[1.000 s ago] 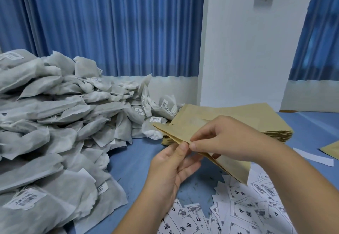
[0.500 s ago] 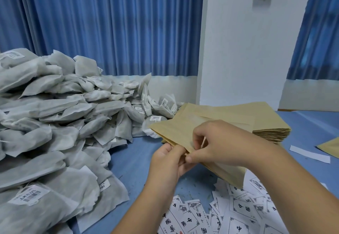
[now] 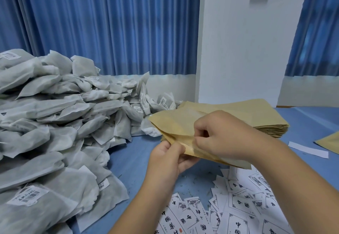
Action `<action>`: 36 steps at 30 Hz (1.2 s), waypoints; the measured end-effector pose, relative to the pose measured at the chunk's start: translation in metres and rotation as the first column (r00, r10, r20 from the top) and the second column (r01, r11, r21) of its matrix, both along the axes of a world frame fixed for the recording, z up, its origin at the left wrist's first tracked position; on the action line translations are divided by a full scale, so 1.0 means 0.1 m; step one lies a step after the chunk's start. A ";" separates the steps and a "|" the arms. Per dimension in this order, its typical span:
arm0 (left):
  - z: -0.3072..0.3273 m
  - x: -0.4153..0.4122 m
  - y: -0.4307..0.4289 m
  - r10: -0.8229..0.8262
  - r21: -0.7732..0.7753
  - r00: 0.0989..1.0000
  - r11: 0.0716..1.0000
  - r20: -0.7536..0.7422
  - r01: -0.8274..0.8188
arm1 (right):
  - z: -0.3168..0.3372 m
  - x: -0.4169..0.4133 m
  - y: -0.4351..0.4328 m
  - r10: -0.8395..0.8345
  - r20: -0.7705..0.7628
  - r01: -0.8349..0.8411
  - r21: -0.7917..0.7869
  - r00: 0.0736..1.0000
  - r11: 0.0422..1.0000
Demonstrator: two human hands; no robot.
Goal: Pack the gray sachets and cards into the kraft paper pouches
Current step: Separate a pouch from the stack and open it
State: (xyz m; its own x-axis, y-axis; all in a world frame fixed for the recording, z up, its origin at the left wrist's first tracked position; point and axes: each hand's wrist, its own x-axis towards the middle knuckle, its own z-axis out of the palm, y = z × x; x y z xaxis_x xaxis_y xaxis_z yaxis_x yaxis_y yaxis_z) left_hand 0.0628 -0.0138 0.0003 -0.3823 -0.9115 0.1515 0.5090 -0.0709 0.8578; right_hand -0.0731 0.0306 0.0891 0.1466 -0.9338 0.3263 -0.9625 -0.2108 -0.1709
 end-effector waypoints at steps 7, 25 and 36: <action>0.02 0.02 0.02 0.000 0.053 0.997 0.999 -0.079 0.004 | -0.04 -0.02 -0.01 0.029 0.158 -0.031 0.012 0.987 0.999; 0.12 0.12 -0.01 -0.139 0.083 0.982 0.988 0.124 0.130 | -0.09 0.18 0.01 0.110 -0.047 -0.112 -0.037 0.993 0.993; 0.12 0.09 0.07 -0.134 -0.073 0.983 0.987 0.128 0.144 | -0.04 0.01 -0.01 0.110 0.208 -0.168 0.281 0.972 0.945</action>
